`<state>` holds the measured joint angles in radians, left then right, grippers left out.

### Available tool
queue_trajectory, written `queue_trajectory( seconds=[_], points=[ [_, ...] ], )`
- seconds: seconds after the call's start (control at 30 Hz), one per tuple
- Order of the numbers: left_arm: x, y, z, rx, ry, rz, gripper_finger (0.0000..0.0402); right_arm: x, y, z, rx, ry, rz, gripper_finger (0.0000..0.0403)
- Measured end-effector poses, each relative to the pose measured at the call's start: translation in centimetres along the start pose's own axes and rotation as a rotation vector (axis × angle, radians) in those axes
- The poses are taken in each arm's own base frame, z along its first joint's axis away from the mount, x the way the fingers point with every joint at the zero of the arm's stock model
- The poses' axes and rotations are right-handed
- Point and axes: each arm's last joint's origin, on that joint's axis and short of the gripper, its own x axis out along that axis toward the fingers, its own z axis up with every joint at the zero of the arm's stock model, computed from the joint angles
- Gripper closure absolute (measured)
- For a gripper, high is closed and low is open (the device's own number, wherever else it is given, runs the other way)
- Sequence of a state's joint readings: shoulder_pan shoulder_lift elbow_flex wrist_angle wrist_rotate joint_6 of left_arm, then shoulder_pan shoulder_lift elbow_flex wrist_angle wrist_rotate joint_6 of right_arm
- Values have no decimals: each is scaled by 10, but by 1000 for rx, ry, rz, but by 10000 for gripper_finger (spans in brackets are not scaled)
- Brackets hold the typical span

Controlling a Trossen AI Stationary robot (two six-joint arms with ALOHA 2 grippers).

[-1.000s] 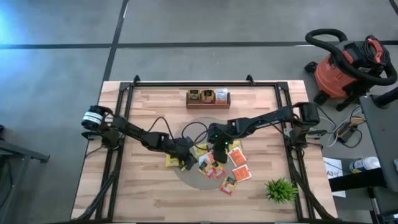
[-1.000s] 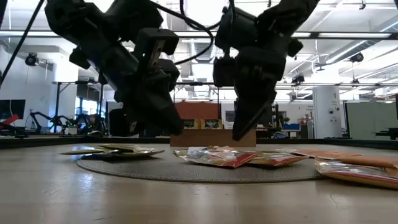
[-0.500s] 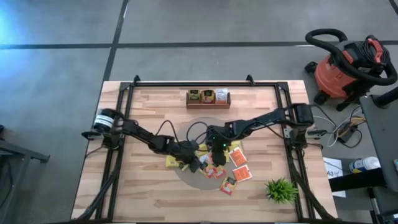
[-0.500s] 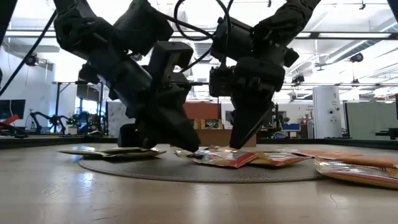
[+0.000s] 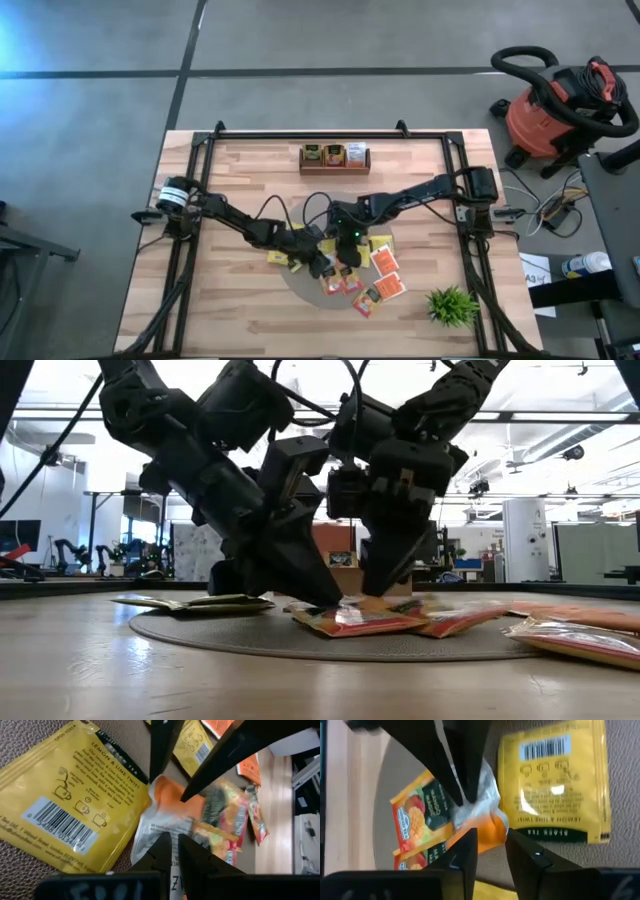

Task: Pick & Place Tea
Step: Put the top left white tea bag into the right compartment of the wooden organizer

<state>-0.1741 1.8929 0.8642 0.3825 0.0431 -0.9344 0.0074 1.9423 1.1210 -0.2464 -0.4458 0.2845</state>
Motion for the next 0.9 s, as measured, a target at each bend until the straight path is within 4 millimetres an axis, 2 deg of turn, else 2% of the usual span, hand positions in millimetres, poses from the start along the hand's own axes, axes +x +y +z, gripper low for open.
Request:
queue_trajectory(
  seconds=[0.37, 0.67, 0.9],
  points=[
    [0, 0, 1, -2, -7, 4, 371, -2, 3, 8, -72, -37, 7, 387],
    [-4, -3, 4, -2, -41, 17, 371, -3, 4, 6, -63, -20, 13, 394],
    [-23, -15, 15, 50, -122, 31, 371, -17, 10, 9, -72, -37, 12, 394]
  ],
)
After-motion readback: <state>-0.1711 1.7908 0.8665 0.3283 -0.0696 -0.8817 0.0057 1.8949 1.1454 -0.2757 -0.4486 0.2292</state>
